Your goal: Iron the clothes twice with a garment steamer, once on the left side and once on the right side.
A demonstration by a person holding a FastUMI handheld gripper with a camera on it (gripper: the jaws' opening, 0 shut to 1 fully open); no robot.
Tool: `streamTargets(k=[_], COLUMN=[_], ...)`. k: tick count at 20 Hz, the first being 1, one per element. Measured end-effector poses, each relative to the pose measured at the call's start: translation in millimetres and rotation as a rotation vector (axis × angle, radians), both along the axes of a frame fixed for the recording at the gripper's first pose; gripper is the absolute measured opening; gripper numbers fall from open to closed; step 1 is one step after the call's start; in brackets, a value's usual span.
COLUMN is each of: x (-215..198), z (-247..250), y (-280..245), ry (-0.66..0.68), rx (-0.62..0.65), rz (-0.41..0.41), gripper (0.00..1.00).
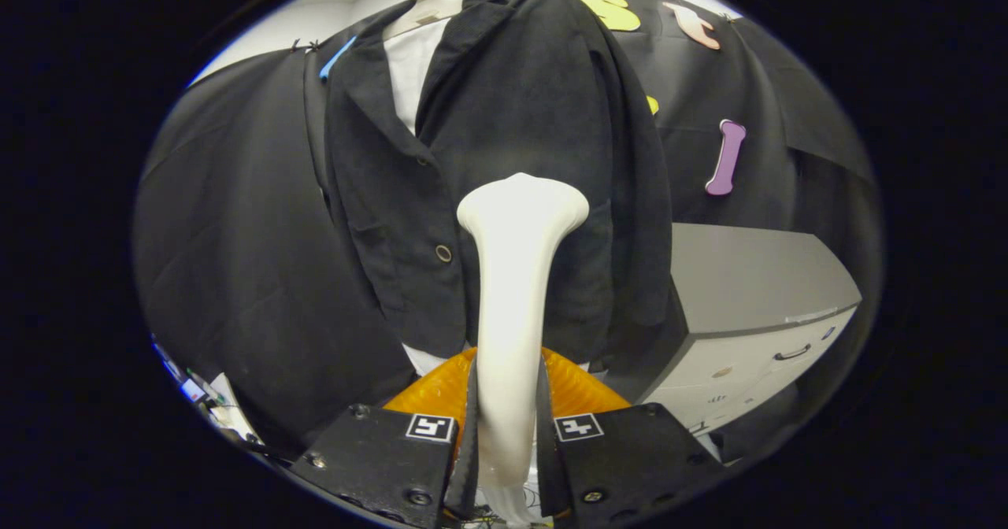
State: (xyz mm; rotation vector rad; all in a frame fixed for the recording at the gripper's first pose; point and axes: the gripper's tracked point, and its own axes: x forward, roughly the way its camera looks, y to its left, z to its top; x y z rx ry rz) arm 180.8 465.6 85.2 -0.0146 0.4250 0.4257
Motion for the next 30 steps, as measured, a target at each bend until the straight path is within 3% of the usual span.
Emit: streamTargets(k=[19,24,30], x=[2.0,-1.8,-19.1], z=[-92.9,-85.3,-42.6], y=[-2.8,-8.0,-15.2], ry=[0.142,0.133,0.072], rx=[-0.048,-0.038,-0.009], rz=[-0.001,0.002,0.009], gripper=[0.33,0.33,0.33])
